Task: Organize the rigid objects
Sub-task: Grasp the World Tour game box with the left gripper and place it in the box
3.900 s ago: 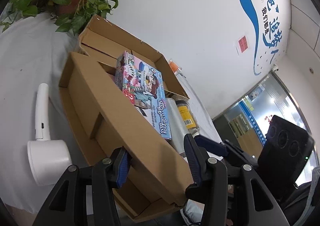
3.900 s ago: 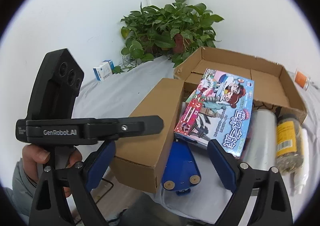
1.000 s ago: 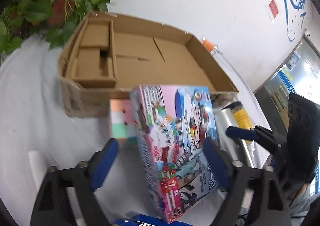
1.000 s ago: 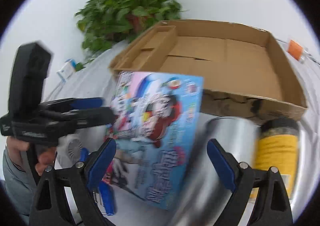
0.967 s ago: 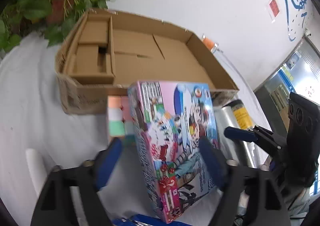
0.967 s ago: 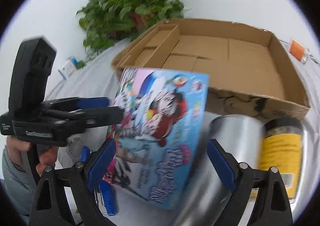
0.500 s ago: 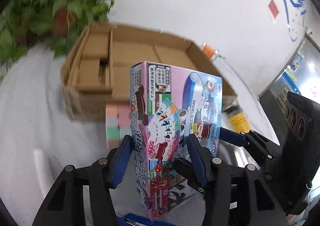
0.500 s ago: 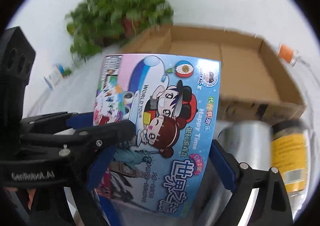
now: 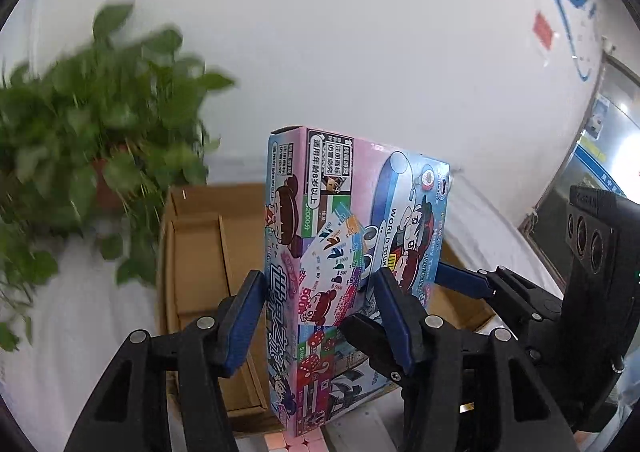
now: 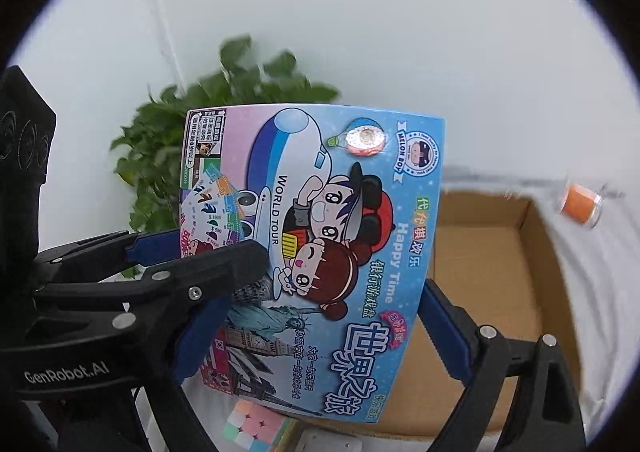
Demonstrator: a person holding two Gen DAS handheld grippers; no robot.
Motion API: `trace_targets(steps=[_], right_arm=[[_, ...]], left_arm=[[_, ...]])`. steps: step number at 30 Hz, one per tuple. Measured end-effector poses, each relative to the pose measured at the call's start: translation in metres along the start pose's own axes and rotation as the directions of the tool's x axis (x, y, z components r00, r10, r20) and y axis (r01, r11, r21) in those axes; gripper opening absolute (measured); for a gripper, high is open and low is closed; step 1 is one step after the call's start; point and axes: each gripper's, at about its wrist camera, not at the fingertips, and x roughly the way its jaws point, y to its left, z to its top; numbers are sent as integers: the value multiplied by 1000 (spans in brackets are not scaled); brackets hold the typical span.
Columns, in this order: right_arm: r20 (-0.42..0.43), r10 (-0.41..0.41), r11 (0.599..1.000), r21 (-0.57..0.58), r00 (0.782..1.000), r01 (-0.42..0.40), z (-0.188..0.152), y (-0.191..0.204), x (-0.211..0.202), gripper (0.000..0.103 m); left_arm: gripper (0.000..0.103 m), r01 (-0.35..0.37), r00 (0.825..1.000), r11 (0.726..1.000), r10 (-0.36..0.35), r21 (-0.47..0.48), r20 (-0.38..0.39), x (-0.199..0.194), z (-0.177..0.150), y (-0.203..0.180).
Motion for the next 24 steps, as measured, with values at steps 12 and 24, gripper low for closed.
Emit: trace_targets(steps=[12,24], right_arm=[[-361,28,998,70,932,-3,-43,-31,119,91],[-384,98,992,106,918,-62,-63,-24,100,92]], left_arm=[[52,-38,966,983,-10,-178,-259,100,-37,53],[58,-71,995,993,63,-93,-79,-12,-64,48]])
